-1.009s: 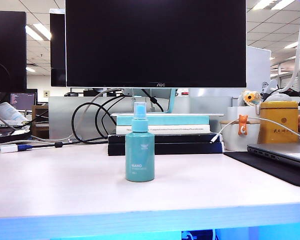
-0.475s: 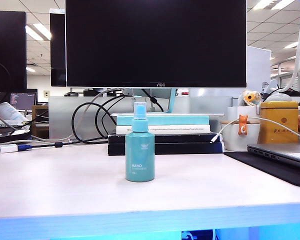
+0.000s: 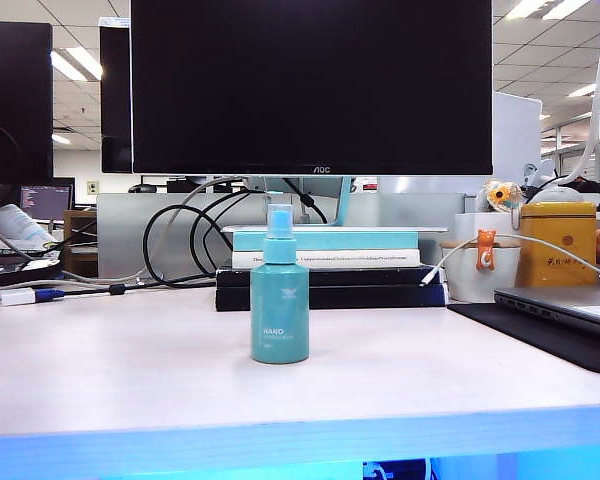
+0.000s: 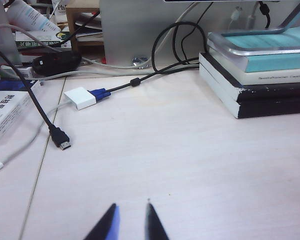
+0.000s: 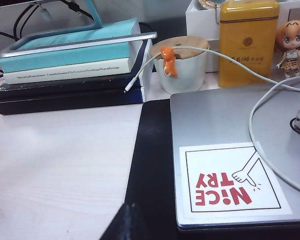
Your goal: Pick up the sprayer with the left hand, pick up its lid with the right hand then put the lid on the sprayer.
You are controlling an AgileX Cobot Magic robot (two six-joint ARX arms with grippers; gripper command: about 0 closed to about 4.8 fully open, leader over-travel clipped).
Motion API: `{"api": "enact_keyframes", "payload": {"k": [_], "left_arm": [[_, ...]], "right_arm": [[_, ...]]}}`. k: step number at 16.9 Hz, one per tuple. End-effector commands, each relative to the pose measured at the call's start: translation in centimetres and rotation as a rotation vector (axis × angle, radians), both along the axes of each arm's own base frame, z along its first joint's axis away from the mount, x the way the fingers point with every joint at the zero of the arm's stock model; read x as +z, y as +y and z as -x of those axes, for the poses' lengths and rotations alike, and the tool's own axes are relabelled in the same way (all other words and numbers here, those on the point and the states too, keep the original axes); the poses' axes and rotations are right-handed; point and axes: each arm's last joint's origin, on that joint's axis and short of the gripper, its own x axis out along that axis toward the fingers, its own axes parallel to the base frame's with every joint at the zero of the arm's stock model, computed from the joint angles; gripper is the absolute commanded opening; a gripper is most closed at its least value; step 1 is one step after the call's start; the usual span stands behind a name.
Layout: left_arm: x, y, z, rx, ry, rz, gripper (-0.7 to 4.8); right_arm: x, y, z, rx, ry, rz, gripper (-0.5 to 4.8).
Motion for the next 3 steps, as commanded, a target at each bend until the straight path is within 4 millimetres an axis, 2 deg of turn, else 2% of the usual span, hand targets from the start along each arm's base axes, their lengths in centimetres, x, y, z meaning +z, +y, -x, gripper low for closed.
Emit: {"api": "enact_keyframes", "payload": {"k": [1, 3], "left_arm": [[0.17, 0.0, 0.04, -0.001, -0.01, 0.0, 0.8], [0.17, 0.0, 0.04, -0.001, -0.01, 0.0, 0.8]], "right_arm": [[0.0, 0.01, -0.03, 0.003, -0.011, 0.001, -0.05], [0.01, 0.01, -0.03, 0.003, -0.011, 0.001, -0.05]]}}
